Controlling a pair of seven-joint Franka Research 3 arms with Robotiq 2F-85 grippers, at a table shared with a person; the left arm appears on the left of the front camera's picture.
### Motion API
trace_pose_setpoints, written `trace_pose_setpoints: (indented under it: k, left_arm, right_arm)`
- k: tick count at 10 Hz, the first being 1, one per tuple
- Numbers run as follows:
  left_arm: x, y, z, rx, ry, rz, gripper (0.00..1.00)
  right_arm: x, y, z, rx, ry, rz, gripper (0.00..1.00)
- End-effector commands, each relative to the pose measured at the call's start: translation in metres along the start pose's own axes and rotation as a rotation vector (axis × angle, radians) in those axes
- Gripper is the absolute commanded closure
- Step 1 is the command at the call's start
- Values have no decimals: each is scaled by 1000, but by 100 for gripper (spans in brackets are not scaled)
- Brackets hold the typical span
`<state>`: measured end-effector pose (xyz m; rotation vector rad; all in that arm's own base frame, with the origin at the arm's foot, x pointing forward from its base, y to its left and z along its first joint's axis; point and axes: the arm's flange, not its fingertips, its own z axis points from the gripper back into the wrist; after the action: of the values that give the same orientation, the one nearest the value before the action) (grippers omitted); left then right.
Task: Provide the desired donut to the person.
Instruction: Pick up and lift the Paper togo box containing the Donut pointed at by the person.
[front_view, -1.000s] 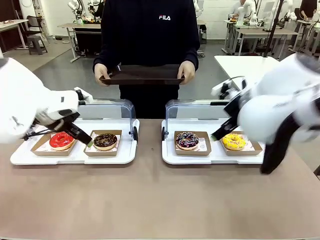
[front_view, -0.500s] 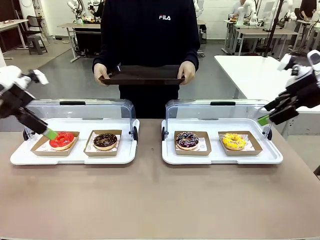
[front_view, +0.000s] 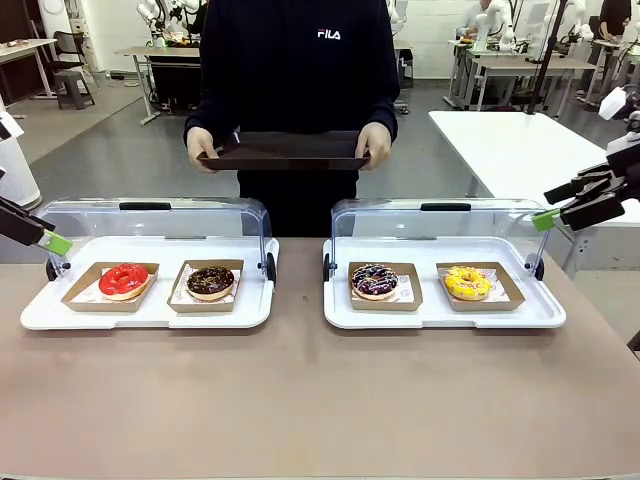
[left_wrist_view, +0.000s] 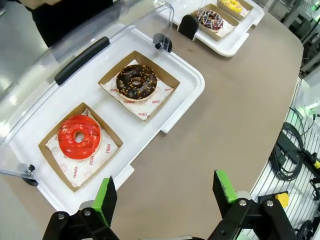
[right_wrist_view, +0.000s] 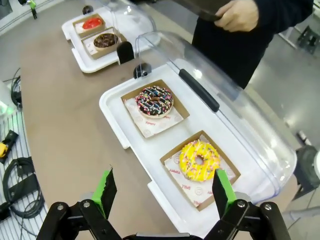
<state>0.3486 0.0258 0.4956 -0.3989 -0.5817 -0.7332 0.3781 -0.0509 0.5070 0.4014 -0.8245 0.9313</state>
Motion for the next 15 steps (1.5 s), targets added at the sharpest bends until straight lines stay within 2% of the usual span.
trace_pose_setpoints:
  k: [1, 6, 15]
  left_arm:
    - [1, 3, 13, 50, -33, -47, 0]
    - [-1, 4, 29, 80, -85, -95, 0]
    - [1, 5, 33, 74, -138, -158, 0]
  right_arm:
    - [2, 2, 9, 18, -40, 19, 0]
    - [1, 6, 11, -22, -29, 6, 0]
    - [-2, 12, 14, -48, -87, 54, 0]
